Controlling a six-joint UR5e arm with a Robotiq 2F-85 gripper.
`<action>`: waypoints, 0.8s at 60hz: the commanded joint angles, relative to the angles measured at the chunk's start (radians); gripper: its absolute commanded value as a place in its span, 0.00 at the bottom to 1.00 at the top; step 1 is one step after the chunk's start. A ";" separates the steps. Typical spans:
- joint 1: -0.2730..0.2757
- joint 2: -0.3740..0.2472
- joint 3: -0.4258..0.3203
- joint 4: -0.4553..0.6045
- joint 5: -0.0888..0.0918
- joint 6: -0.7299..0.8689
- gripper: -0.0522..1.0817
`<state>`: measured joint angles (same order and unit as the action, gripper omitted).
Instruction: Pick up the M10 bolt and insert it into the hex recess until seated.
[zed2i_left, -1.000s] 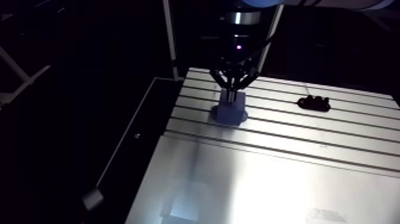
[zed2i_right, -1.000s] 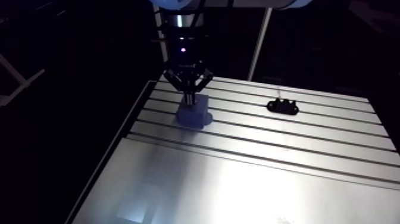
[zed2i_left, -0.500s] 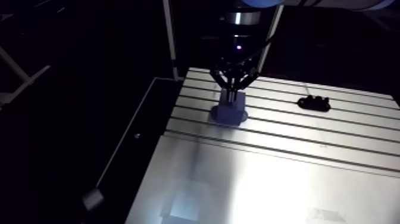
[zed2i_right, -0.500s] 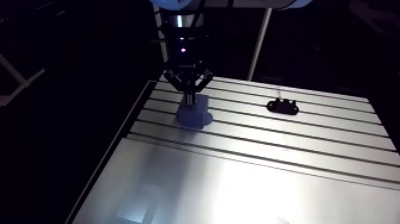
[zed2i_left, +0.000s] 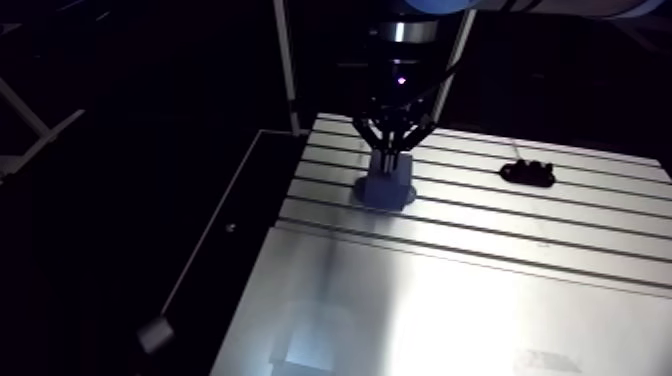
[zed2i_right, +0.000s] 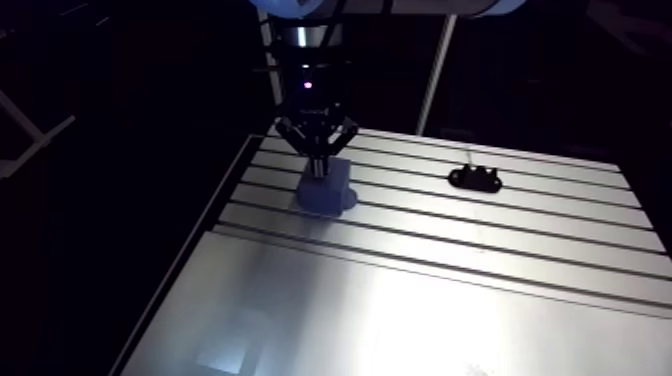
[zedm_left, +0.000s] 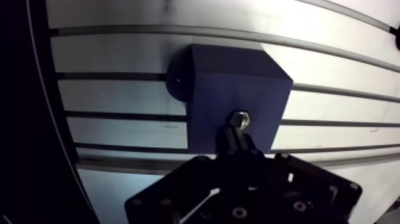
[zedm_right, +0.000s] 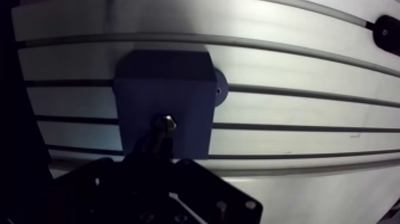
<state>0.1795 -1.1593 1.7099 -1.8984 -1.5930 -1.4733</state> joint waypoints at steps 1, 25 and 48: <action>0.000 0.000 0.001 0.000 0.000 0.000 0.99; 0.000 0.000 0.001 0.000 0.000 0.000 0.99; 0.000 -0.001 0.001 0.000 0.000 0.000 0.99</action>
<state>0.1795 -1.1591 1.7112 -1.8984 -1.5930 -1.4734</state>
